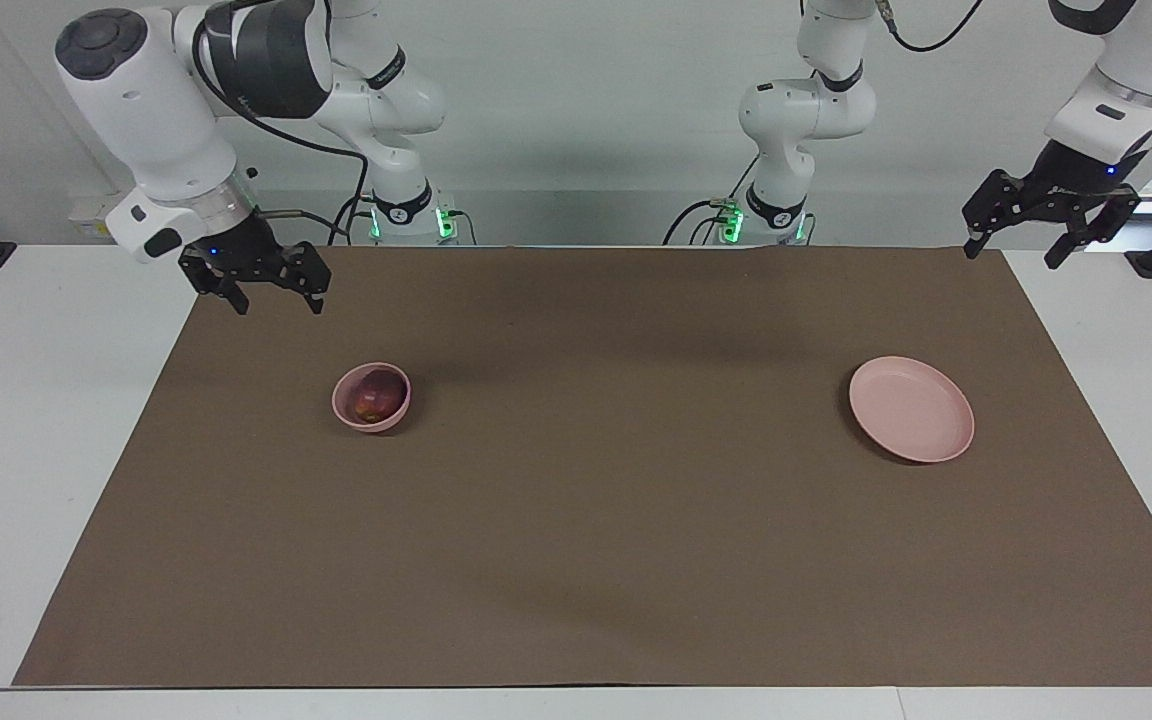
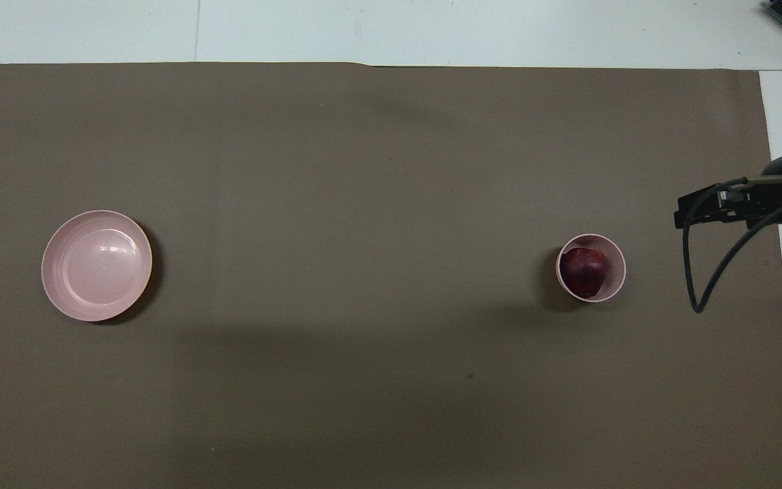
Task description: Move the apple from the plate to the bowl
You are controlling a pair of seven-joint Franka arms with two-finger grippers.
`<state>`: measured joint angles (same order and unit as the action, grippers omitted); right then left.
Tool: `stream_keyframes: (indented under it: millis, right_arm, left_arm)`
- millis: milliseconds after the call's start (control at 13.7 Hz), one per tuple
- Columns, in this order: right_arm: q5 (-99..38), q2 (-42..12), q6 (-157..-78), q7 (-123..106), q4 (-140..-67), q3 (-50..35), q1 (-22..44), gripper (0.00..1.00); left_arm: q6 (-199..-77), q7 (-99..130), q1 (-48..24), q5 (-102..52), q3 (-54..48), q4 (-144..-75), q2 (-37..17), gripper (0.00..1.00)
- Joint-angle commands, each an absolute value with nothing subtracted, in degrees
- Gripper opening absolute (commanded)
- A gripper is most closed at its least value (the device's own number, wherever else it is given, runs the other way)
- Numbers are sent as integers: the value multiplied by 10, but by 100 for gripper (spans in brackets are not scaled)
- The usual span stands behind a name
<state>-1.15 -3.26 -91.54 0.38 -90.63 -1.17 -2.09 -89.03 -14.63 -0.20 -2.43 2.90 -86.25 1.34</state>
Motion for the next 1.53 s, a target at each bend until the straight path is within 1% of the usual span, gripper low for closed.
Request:
stream_keyframes:
  millis: [0,511,657,803,876,1022,1461]
  right_arm:
    - [-6,-36,-904,13,-895,-17,-27,100]
    - [-4,-33,-899,8,-896,-17,-33,100]
    - [-5,-23,-885,12,-896,-3,-18,100]
    - [-14,-21,-882,10,-895,62,35,100]
    - [-15,-20,-880,9,-895,79,51,100]
    - [-15,-20,-880,9,-896,78,54,100]
    - [-12,-20,-886,8,-896,72,55,100]
  left_arm:
    - [-886,-146,2,-18,25,-877,28,100]
    - [-889,-146,-6,-18,25,-877,28,100]
    - [-884,-146,-7,-18,25,-877,28,100]
    - [-870,-145,-6,-17,25,-881,32,100]
    - [-854,-146,-4,-14,25,-881,33,100]
    - [-831,-147,-3,-14,25,-879,33,100]
    - [-837,-145,1,-14,25,-878,33,100]
